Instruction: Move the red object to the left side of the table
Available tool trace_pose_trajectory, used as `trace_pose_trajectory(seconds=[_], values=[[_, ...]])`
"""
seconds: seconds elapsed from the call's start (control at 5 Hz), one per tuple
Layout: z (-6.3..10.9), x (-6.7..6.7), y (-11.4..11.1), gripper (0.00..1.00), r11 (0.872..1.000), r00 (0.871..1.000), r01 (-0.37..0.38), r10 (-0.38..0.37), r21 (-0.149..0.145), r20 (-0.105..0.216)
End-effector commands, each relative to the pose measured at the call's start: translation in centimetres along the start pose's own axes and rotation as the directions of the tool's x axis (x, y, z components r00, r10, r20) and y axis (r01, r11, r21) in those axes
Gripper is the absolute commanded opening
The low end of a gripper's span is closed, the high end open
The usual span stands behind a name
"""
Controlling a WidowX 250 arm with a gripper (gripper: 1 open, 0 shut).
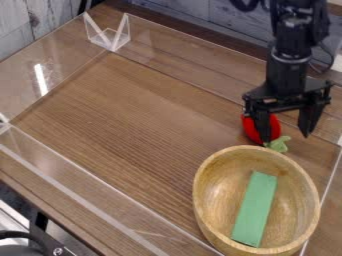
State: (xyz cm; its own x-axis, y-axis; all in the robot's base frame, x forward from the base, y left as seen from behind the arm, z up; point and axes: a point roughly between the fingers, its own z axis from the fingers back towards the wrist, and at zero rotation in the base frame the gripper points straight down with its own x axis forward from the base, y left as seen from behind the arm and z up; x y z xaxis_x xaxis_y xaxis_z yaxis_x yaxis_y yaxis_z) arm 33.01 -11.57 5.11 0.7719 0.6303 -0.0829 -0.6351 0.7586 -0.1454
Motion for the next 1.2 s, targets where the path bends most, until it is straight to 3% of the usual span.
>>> trace_pose_trajectory(seconds=[0.0,0.2,0.6,1.0], values=[[1.5,1.5,-0.1,1.00,0.998,0.999,0.014,-0.011,-0.054,0.053],[1.4,2.6,1.2,1.00,0.998,0.998,0.031,-0.028,-0.056,0.054],[3.1,3.6,2.0,1.00,0.997,0.997,-0.015,0.020,-0.073,0.073],[3.4,4.8,2.2,1.00,0.984,0.982,-0.150,0.159,-0.094,0.099]])
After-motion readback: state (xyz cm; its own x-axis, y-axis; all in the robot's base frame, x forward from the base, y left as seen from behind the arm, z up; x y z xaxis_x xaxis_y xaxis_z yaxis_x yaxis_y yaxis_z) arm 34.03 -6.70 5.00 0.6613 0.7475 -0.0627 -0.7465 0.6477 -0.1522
